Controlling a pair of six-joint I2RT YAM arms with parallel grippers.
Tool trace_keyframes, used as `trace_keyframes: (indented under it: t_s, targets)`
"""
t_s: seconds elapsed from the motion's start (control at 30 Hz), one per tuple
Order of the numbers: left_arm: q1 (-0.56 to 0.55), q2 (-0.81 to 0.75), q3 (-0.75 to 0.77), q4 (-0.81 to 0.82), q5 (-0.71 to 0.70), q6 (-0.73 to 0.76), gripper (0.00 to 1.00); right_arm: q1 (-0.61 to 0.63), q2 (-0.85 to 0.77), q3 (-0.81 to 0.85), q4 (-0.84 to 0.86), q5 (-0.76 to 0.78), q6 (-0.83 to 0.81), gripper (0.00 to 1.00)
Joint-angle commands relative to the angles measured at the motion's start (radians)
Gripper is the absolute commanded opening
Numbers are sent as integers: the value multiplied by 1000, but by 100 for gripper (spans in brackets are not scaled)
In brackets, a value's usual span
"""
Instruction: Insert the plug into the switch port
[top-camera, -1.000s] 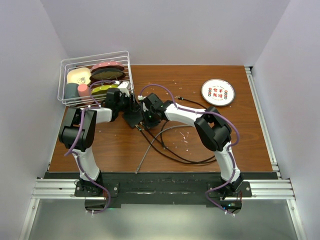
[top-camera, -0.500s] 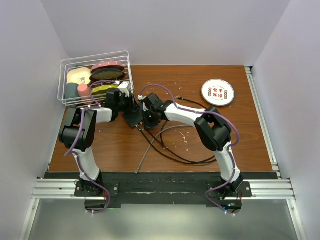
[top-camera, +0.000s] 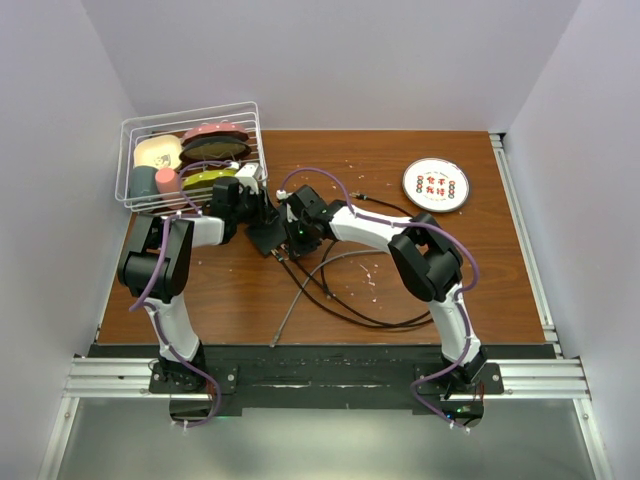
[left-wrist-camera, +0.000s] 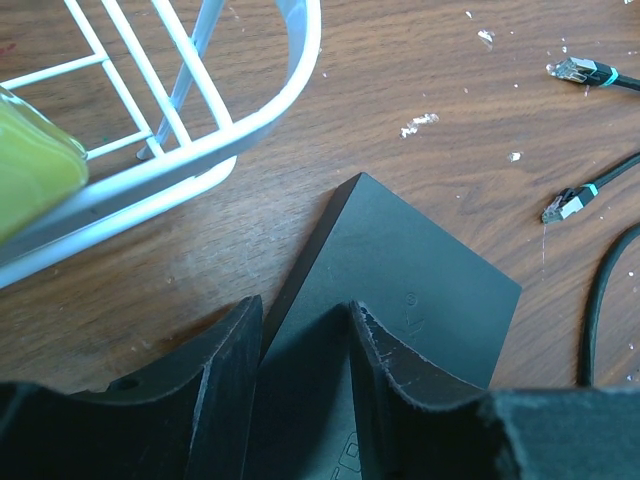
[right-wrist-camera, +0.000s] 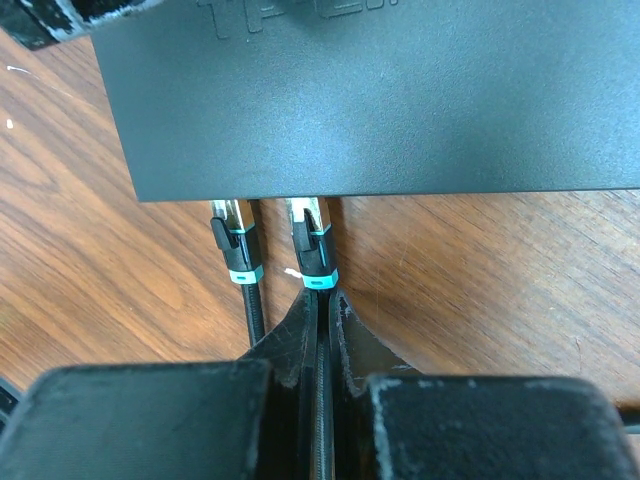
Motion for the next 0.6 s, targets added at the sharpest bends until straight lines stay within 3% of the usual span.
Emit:
trace_keyframes:
  t_s: [0.0, 0.57]
  targets:
    - [-34, 56, -70, -232, 124, -53, 37, -32, 29, 85, 212, 74, 22, 0]
    - [-50, 68, -82, -230, 155, -52, 26, -41, 58, 112, 288, 163, 149, 0]
